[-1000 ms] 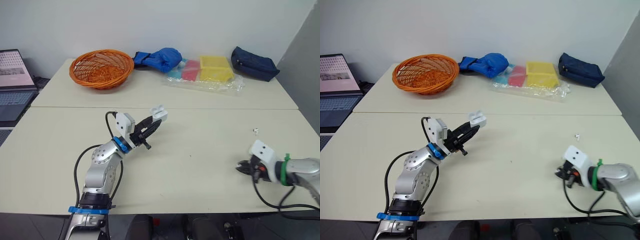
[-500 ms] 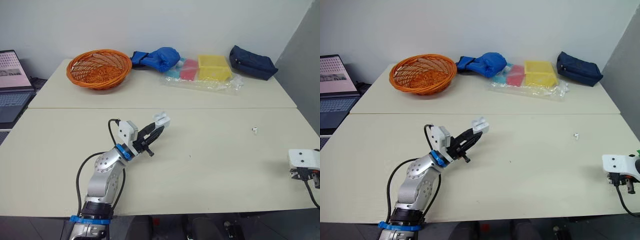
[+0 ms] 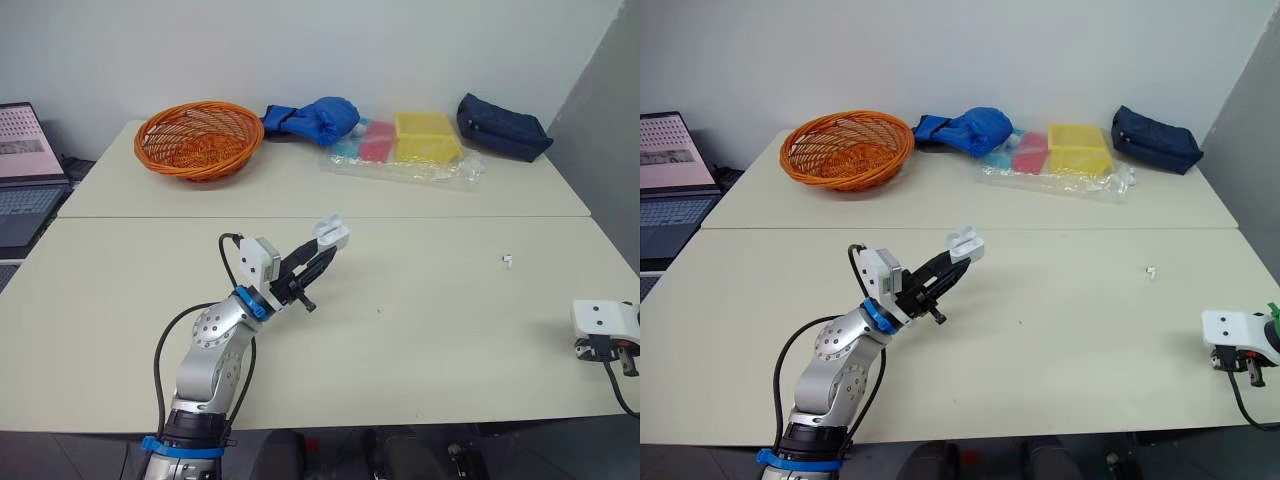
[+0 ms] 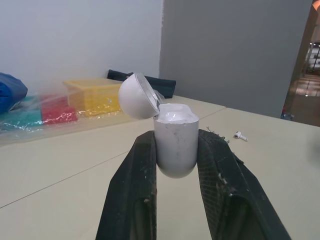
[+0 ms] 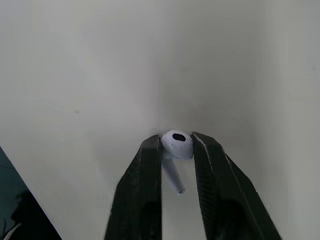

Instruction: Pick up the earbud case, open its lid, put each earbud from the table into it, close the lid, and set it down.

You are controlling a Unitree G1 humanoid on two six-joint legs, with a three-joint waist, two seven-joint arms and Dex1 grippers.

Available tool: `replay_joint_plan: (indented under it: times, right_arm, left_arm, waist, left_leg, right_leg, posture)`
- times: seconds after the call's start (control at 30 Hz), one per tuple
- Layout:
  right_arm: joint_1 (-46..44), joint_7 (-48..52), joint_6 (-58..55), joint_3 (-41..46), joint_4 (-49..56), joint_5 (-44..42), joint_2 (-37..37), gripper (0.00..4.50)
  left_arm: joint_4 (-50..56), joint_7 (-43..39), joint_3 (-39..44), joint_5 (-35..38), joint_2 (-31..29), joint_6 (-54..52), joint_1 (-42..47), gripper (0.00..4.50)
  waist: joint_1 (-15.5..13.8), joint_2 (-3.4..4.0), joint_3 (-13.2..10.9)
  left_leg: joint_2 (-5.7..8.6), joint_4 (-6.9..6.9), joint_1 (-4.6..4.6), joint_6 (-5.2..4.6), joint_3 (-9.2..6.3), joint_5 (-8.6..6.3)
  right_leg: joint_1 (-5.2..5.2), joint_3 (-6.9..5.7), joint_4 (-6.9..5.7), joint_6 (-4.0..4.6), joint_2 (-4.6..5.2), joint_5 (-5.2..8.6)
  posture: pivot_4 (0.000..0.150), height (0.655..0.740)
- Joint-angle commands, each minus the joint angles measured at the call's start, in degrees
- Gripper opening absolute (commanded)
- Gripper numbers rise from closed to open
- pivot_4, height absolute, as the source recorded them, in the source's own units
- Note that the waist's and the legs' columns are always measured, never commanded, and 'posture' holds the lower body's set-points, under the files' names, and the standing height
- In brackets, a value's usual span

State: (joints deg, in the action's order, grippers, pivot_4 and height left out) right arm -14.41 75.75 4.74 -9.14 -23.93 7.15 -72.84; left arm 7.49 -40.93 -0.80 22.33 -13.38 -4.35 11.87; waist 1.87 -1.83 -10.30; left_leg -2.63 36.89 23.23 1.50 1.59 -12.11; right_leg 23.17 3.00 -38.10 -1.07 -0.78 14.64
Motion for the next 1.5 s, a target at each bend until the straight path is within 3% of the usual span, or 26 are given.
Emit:
replay_joint_plan:
  times: [0.03,0.07,0.57,0.67,0.8,1.07,1.13,1.2,1.27,1.33,1.4,1.5]
  right_arm:
    - [-0.09,-0.09,1.18,-0.05,-1.05,0.81,0.42,2.17]
    - [0.06,-0.04,1.4,0.0,-0.95,0.9,0.36,2.54]
    - [2.01,-0.06,1.74,0.45,-0.66,1.42,0.39,2.54]
    - [1.89,-0.19,1.7,0.33,-0.89,1.66,0.7,1.91]
    - [1.69,-0.32,2.98,0.16,-1.88,2.3,0.73,0.53]
    - [0.59,1.86,0.18,1.97,0.9,-2.06,2.9,0.39]
    - [-1.31,2.79,-5.72,4.7,9.73,-9.14,6.35,0.39]
    - [-7.38,-3.3,-26.83,9.46,24.23,-23.4,14.8,0.39]
    - [-12.7,-10.77,-41.45,12.93,32.89,-31.3,21.48,0.39]
    - [-16.99,-18.13,-49.02,15.62,38.55,-36.02,27.2,0.39]
    - [-22.54,-30.54,-56.16,19.21,44.53,-42.45,37.49,0.39]
    - [-24.63,-45.89,-59.95,20.61,50.62,-45.21,52.24,0.39]
  left_arm:
    - [3.2,-0.02,-0.3,0.8,-0.42,-0.04,-0.74,0.77]
    - [3.35,-0.06,-0.25,0.88,-0.55,-0.15,-1.08,0.77]
    - [3.13,-0.06,0.25,1.0,-1.02,-0.48,-0.68,0.77]
    - [3.46,0.18,0.09,1.01,-0.95,-0.6,-0.75,0.77]
    - [3.48,-0.11,-0.04,0.95,-1.12,-0.46,-0.89,0.77]
    - [0.89,-1.16,0.45,0.64,-1.36,0.91,0.89,0.77]
    - [-0.36,-1.75,0.37,0.66,-1.23,1.49,2.08,0.77]
    - [-1.91,-2.47,0.18,0.67,-0.96,2.33,3.51,0.77]
    - [-3.13,-2.84,0.13,0.61,-0.71,3.06,4.46,0.77]
    - [-4.2,-3.11,0.31,0.53,-0.5,3.61,5.26,0.77]
    - [-5.54,-3.47,0.52,0.71,-0.42,4.19,6.27,0.77]
    - [-7.44,-3.7,0.51,0.79,0.49,4.99,8.07,0.77]
  waist:
    - [-0.02,0.0,0.0]
    - [-0.06,0.0,0.0]
    - [-0.1,-0.02,0.01]
    - [-0.1,-0.06,0.03]
    - [-0.09,-0.16,0.07]
    - [-0.07,-0.34,0.17]
    - [0.31,-0.37,0.18]
    - [1.5,-0.41,0.14]
    - [1.91,-0.22,-0.02]
    - [1.42,-0.01,-0.1]
    - [1.08,-0.1,-0.08]
    - [0.59,-0.21,-0.01]
  left_leg:
    - [0.01,0.0,-0.02,0.0,0.03,0.0]
    - [0.01,0.0,-0.04,0.0,0.06,0.0]
    - [0.01,-0.05,-0.14,0.0,0.27,0.0]
    - [0.01,-0.05,-0.14,0.0,0.27,0.0]
    - [0.01,-0.01,-0.22,0.0,0.32,0.0]
    - [0.03,0.05,-0.29,0.0,0.39,0.0]
    - [0.01,0.0,-0.29,0.0,0.38,0.0]
    - [-0.06,-0.04,-0.34,0.0,0.31,-0.01]
    - [-0.04,0.0,-0.37,0.01,0.28,-0.01]
    - [0.08,0.01,-0.33,0.04,0.2,0.01]
    - [0.01,0.01,-0.29,0.06,0.2,0.02]
    - [-0.07,-0.05,-0.21,0.05,0.18,0.02]
  right_leg:
    - [0.0,0.05,-0.01,0.0,0.0,0.0]
    - [-0.01,0.08,-0.01,0.0,0.0,0.0]
    - [-0.01,0.61,0.01,-0.03,-0.03,-0.01]
    - [-0.01,0.62,0.02,-0.04,-0.03,-0.01]
    - [-0.04,0.67,0.01,-0.1,-0.02,-0.05]
    - [-0.05,0.88,0.01,-0.15,-0.03,-0.08]
    - [-0.03,0.86,0.0,-0.14,-0.08,-0.08]
    - [0.02,0.94,-0.1,-0.12,-0.19,-0.13]
    - [0.16,1.1,-0.5,-0.45,-0.21,-0.32]
    - [0.31,1.04,-0.81,-0.44,-0.22,-0.27]
    - [0.28,0.92,-0.79,-0.32,-0.24,-0.2]
    - [0.3,0.79,-0.77,-0.17,-0.26,-0.07]
  posture:
    - [0.15,0.74]
    - [0.15,0.74]
    - [0.15,0.74]
    - [0.15,0.74]
    - [0.15,0.74]
    - [0.15,0.74]
    - [0.15,0.74]
    - [0.15,0.74]
    - [0.15,0.74]
    - [0.15,0.74]
    - [0.15,0.74]
    - [0.15,0.74]
